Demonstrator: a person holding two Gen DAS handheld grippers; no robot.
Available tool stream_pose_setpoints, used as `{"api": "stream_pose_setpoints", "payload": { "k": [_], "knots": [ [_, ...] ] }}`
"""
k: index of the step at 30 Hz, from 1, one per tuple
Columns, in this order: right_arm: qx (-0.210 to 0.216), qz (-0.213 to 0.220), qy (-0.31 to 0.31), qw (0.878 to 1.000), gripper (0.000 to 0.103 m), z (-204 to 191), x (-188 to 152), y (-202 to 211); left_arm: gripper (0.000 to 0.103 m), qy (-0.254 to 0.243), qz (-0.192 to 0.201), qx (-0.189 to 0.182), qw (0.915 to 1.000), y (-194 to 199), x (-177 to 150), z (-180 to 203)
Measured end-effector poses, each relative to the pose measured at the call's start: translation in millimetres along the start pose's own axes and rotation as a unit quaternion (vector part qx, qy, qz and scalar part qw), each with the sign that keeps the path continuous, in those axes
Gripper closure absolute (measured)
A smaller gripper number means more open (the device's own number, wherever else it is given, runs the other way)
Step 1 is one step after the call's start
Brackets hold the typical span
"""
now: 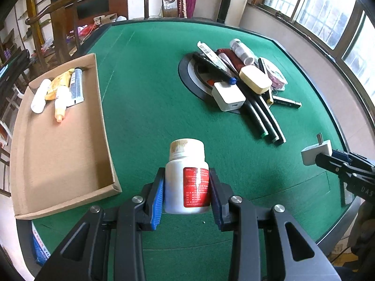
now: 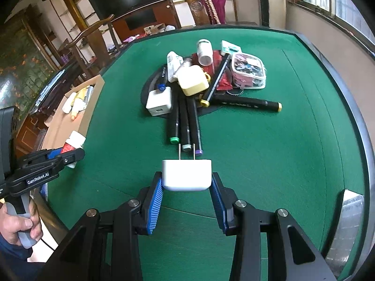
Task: Organize objects
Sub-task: 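Carry the pill bottle and plug charger toward the cardboard tray with both tools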
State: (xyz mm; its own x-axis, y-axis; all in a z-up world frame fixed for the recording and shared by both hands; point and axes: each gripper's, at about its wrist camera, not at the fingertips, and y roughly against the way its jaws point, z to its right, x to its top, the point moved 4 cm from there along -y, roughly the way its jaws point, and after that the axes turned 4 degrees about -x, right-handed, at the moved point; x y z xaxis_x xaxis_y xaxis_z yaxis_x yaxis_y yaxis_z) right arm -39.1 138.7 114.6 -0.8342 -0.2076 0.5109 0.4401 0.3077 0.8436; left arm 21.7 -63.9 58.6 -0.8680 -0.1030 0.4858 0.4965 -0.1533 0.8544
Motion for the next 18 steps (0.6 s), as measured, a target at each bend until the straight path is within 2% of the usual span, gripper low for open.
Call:
{"api": "stream_pose_setpoints", "payload": {
  "k": [18],
  "knots": [
    [0.026,0.007,0.053,0.998,0.060,-59,16,11,0.070,0.025,0.048,-0.006,0.9985,48,5,-25]
  ]
}}
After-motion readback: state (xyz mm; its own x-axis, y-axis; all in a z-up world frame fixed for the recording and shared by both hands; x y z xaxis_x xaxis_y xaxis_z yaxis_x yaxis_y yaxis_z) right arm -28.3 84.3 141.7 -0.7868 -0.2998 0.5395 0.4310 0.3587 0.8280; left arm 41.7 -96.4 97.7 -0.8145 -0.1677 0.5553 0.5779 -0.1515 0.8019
